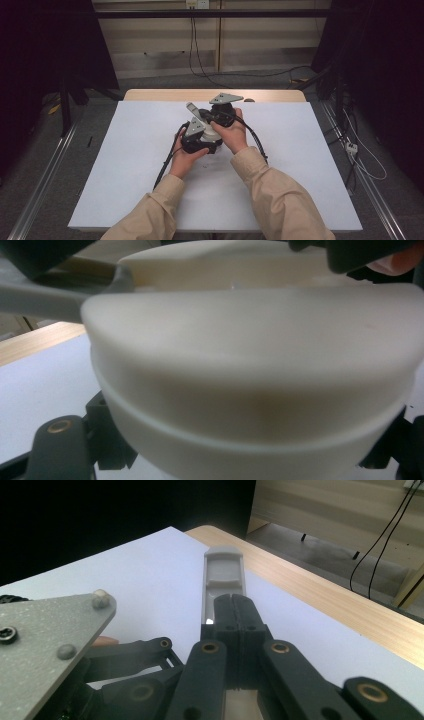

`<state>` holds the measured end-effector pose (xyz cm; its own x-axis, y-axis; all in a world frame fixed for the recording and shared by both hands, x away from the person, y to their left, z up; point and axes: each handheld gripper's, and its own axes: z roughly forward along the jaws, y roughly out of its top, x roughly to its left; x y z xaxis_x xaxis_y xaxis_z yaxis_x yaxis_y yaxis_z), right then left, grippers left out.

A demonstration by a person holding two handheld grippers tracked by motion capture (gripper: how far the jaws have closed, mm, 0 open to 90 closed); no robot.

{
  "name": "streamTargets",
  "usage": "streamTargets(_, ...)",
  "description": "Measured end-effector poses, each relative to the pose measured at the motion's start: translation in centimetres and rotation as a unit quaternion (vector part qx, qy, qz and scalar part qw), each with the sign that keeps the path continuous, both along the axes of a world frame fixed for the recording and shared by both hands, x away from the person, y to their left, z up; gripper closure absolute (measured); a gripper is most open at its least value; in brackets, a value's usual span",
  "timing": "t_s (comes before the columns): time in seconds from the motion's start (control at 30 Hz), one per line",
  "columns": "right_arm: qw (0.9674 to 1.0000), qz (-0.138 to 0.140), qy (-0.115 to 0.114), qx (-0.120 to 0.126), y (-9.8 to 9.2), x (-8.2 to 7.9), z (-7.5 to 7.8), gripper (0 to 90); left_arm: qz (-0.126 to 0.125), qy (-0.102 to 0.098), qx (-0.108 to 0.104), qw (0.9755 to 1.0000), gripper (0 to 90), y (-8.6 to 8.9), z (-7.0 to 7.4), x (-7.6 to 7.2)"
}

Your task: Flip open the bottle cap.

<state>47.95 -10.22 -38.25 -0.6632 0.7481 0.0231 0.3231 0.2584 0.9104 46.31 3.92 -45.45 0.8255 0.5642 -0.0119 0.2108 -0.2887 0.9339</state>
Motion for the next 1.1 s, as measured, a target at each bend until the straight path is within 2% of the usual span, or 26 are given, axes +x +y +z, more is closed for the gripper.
streamTargets(0.07, 1.0, 0.001, -0.002, 0.005, -0.1, -0.1, 0.0, 90.0, 0.002, -0.002, 0.003, 1.0, 18.3, 0.0, 0.0, -0.1)
streamTargets(0.17, 0.9999, 0.0, -0.005, 0.015, -0.3, -0.4, -0.1, 90.0, 0.006, 0.009, -0.003, 0.9999, 16.0, 0.2, 0.2, -0.1)
streamTargets(0.23, 0.9999, 0.0, -0.006, 0.012, -0.4, -0.5, -0.1, 90.0, 0.011, 0.01, 0.005, 0.9999, 12.8, 0.4, 0.4, -0.1)
streamTargets(0.3, 0.9998, 0.0, -0.004, 0.021, -0.6, -0.6, -0.1, 90.0, 0.011, 0.014, 0.006, 0.9998, 12.0, 0.6, 0.4, -0.2)
streamTargets(0.43, 0.9996, -0.006, 0.0, 0.027, -1.0, -1.0, 0.2, 84.6, 0.009, 0.022, 0.009, 0.9997, 11.2, 1.2, 0.6, -0.5)
streamTargets(0.57, 0.9996, -0.01, -0.007, 0.026, -1.6, -1.5, 0.6, 80.0, 0.009, 0.022, 0.01, 0.9997, 10.9, 1.6, 1.0, -1.0)
streamTargets(0.73, 0.9994, -0.018, -0.014, 0.028, -2.4, -2.4, 0.8, 65.5, 0.006, 0.024, 0.013, 0.9996, 10.6, 2.1, 1.3, -1.5)
streamTargets(0.93, 0.999, -0.011, -0.017, 0.039, -3.2, -3.8, 1.0, 50.5, -0.001, 0.031, 0.013, 0.9994, 10.1, 3.1, 1.8, -2.4)
streamTargets(1.07, 0.9989, -0.01, -0.018, 0.042, -3.6, -4.9, 0.9, 40.6, -0.004, 0.039, 0.001, 0.9992, 8.9, 3.7, 2.1, -3.1)
streamTargets(1.1, 0.999, -0.011, -0.017, 0.041, -3.7, -5.3, 0.9, 37.0, -0.006, 0.036, 0.004, 0.9993, 8.8, 3.8, 2.2, -3.2)
